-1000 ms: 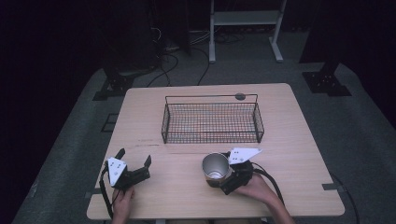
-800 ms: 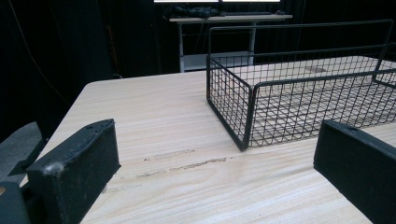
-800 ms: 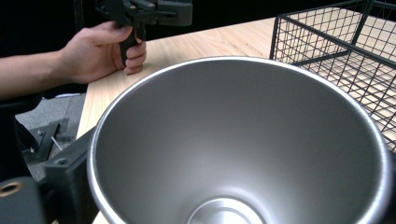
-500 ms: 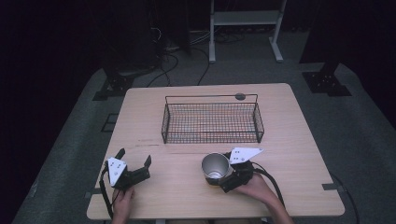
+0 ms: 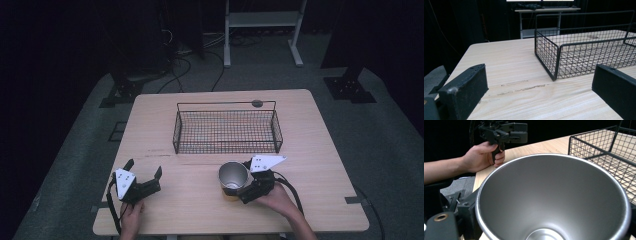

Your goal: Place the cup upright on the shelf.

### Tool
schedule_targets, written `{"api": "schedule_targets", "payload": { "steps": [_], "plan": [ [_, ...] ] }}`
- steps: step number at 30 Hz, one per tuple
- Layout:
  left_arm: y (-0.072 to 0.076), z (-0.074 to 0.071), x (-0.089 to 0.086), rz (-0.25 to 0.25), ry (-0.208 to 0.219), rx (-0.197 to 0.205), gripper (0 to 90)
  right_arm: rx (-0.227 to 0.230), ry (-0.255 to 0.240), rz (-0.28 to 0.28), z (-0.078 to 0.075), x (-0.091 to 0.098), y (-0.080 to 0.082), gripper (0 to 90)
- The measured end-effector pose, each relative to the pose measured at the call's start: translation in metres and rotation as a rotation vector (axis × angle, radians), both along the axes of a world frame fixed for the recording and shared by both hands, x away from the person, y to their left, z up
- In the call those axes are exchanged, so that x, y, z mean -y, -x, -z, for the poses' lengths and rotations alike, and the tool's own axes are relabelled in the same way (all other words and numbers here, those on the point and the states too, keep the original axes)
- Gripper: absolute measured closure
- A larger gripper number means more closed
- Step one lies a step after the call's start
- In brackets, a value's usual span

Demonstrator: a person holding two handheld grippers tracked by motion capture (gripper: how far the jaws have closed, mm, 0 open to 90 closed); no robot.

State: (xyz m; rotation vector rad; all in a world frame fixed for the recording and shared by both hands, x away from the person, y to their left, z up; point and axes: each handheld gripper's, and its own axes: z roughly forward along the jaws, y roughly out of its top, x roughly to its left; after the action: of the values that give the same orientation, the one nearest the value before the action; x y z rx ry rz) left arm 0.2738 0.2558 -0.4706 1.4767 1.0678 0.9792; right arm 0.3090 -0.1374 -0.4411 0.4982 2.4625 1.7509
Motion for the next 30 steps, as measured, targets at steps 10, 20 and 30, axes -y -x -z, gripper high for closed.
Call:
{"api": "schedule_targets", "payload": {
  "steps": [10, 20, 30],
  "plan": [
    [0.0, 0.0, 0.0, -0.001, 0.002, 0.0, 0.0, -0.003, 0.008, -0.005, -0.016, 0.006, -0.008, 10.3],
    [0.0, 0.0, 0.0, -0.003, 0.006, -0.002, 0.0, -0.013, -0.012, 0.0, -0.033, 0.012, -0.023, 10.3],
    [0.0, 0.0, 0.0, -0.005, 0.005, -0.003, 0.0, -0.024, -0.034, 0.003, -0.05, 0.016, -0.037, 10.3]
  ]
}}
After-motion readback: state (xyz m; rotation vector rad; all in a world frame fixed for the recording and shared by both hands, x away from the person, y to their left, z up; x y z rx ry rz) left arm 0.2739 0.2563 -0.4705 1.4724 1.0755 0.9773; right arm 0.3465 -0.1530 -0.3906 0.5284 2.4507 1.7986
